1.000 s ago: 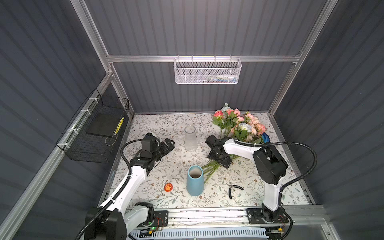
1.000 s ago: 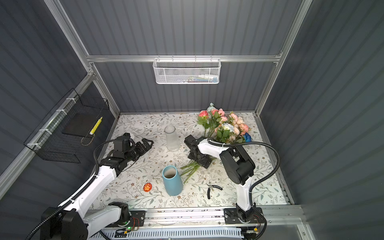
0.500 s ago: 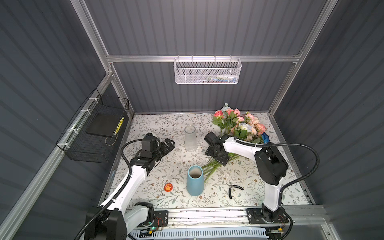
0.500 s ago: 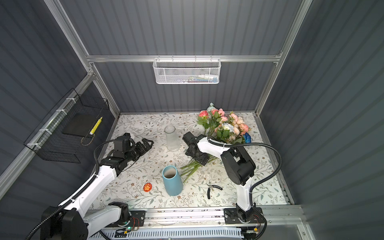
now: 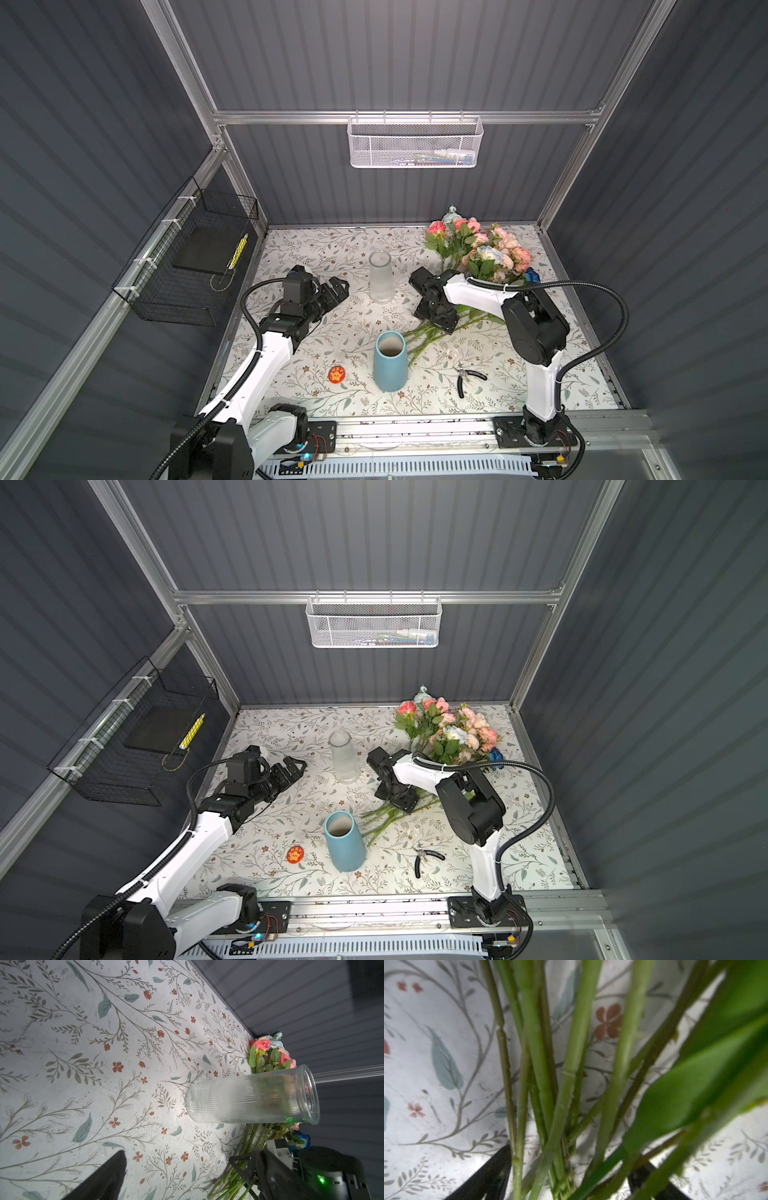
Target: Arrange the flowers into the vase
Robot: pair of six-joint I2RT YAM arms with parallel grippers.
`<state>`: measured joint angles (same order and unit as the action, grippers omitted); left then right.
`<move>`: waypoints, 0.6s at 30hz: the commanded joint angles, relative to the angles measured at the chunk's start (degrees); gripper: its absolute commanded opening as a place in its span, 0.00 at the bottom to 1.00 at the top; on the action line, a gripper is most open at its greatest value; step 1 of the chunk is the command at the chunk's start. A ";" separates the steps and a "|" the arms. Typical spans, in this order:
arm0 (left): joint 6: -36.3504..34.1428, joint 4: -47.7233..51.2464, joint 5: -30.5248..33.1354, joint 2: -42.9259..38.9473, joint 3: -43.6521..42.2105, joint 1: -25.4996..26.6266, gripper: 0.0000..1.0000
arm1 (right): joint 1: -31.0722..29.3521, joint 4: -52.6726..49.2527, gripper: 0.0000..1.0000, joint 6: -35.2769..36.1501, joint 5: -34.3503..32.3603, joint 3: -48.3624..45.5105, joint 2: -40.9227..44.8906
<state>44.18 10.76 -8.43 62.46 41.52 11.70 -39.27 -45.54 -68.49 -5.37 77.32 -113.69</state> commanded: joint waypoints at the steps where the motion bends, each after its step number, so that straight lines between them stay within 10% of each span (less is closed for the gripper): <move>1: -0.81 0.92 0.21 -0.81 -0.16 0.16 1.00 | 0.95 -1.19 0.83 4.34 -0.59 -4.15 -0.51; 8: -0.23 1.09 -0.10 -0.37 0.02 0.20 1.00 | 1.76 -0.89 0.78 9.87 -2.33 -6.85 1.25; 18: -0.23 1.34 0.56 -0.37 -0.03 0.16 1.00 | 2.27 -0.28 0.45 21.75 -11.67 -11.09 3.22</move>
<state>44.21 10.79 -8.38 62.46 41.52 11.70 -37.58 -42.13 -52.53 -11.49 69.25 -108.18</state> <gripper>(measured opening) 0.997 0.459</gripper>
